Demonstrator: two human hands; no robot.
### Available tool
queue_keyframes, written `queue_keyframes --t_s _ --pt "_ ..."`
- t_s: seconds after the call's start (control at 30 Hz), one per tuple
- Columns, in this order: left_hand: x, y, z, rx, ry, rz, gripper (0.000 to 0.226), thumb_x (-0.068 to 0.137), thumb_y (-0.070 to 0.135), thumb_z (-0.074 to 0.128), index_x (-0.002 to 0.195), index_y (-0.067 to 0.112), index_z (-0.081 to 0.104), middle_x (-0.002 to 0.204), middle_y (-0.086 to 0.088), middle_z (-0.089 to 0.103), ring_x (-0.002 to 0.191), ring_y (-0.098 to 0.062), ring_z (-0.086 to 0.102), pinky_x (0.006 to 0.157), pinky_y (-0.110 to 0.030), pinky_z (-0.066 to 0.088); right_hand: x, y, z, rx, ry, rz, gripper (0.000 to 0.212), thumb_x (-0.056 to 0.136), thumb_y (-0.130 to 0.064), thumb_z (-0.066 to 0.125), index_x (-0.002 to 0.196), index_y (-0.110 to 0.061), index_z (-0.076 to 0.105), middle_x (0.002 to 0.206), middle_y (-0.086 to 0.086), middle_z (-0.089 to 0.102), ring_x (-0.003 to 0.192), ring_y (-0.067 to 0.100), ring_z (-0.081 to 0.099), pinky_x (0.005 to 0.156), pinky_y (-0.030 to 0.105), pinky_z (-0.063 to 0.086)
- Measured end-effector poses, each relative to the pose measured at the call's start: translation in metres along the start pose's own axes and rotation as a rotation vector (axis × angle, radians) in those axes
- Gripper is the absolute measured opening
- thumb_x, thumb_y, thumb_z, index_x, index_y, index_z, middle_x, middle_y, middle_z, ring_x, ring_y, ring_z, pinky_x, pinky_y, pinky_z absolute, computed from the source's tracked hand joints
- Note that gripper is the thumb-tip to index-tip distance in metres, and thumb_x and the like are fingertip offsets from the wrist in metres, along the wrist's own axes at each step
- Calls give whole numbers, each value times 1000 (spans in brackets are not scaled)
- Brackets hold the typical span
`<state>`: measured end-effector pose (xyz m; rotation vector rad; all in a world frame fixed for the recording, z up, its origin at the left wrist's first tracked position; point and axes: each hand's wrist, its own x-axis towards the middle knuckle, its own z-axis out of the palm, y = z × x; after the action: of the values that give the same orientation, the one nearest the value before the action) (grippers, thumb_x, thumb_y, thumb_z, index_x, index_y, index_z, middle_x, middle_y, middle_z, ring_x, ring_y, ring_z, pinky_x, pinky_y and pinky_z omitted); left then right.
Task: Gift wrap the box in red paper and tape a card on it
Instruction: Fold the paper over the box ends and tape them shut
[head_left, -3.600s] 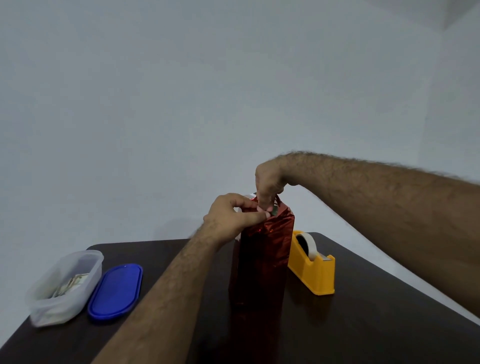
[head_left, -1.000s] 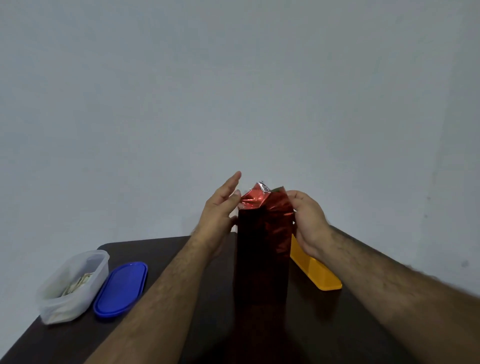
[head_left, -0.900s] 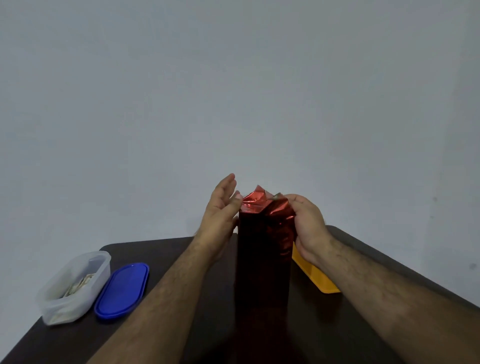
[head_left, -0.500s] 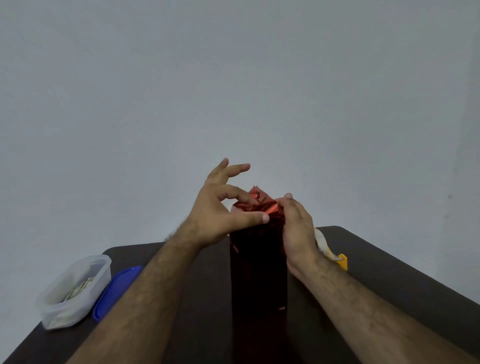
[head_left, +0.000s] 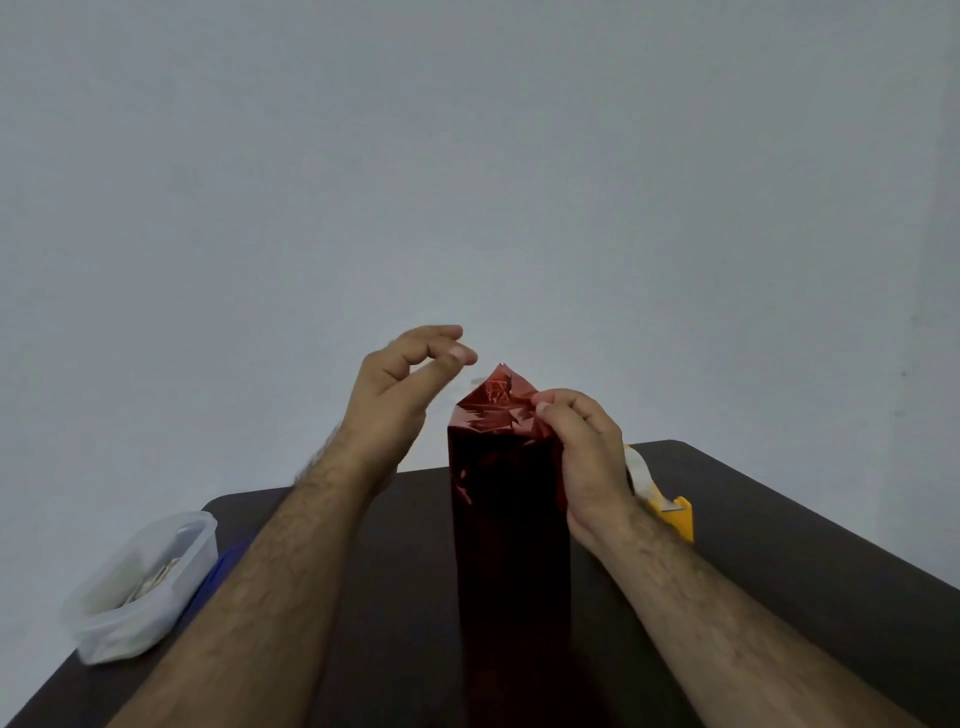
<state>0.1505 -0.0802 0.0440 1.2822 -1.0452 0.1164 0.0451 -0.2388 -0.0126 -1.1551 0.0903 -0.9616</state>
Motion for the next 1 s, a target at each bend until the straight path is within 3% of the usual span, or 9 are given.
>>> queue_keyframes --t_s 0.17,0.3,0.33,0.53,0.67,0.73,0.83,0.9,1.0 --pt "1 -9 5 92 -106 -72 12 91 27 83 101 33 85 142 20 64 139 3 52 116 -37 37 3 -7 -2 -111 -136 -19 17 96 -3 63 110 -7 72 100 5 79 91 15 75 72 23 58" --pt "-2 -4 6 139 -222 -96 32 80 32 92 110 34 83 151 26 54 144 6 43 96 -7 38 8 -11 -7 -238 -232 -39 19 93 -12 69 110 -16 76 109 1 78 102 15 75 77 23 60" --pt "-3 -5 5 156 -248 -89 37 76 34 95 111 34 82 152 27 53 144 9 42 94 -6 37 10 -12 -9 -263 -247 -28 19 93 -13 70 111 -17 76 111 3 78 104 16 75 77 23 60" --pt "-4 -13 5 209 -318 -65 44 66 27 101 107 31 84 152 23 52 140 11 46 109 -29 46 18 -23 -18 -382 -361 33 42 75 -31 80 114 -19 76 115 6 76 98 13 75 74 21 58" --pt "-5 -14 6 240 -327 -67 41 70 26 99 106 33 84 152 24 51 143 6 45 108 -34 52 15 -13 -29 -348 -365 13 51 77 -7 89 122 -20 69 123 12 73 109 25 74 84 30 62" --pt "-4 -16 6 219 -295 -57 34 72 34 92 105 34 84 150 25 53 143 8 44 112 -35 45 13 -8 -33 -311 -338 5 56 76 -3 89 124 -21 67 123 12 72 114 30 71 93 39 63" --pt "-4 -16 7 192 -252 -51 33 77 44 84 108 35 83 149 26 55 144 8 43 118 -37 35 16 -4 -36 -257 -341 20 58 70 -12 86 124 -23 67 122 10 73 117 31 70 101 46 59" --pt "-4 -16 8 176 -248 -42 29 84 36 84 113 37 82 149 25 55 143 9 43 117 -34 38 18 -5 -33 -272 -345 29 53 72 -21 84 123 -24 69 124 8 73 117 30 69 102 46 57" --pt "-3 -15 8 162 -299 -10 27 95 23 78 116 37 82 150 24 56 143 8 44 115 -34 41 18 -10 -25 -320 -347 32 38 90 -48 69 120 -25 72 125 6 73 122 31 68 109 61 51"
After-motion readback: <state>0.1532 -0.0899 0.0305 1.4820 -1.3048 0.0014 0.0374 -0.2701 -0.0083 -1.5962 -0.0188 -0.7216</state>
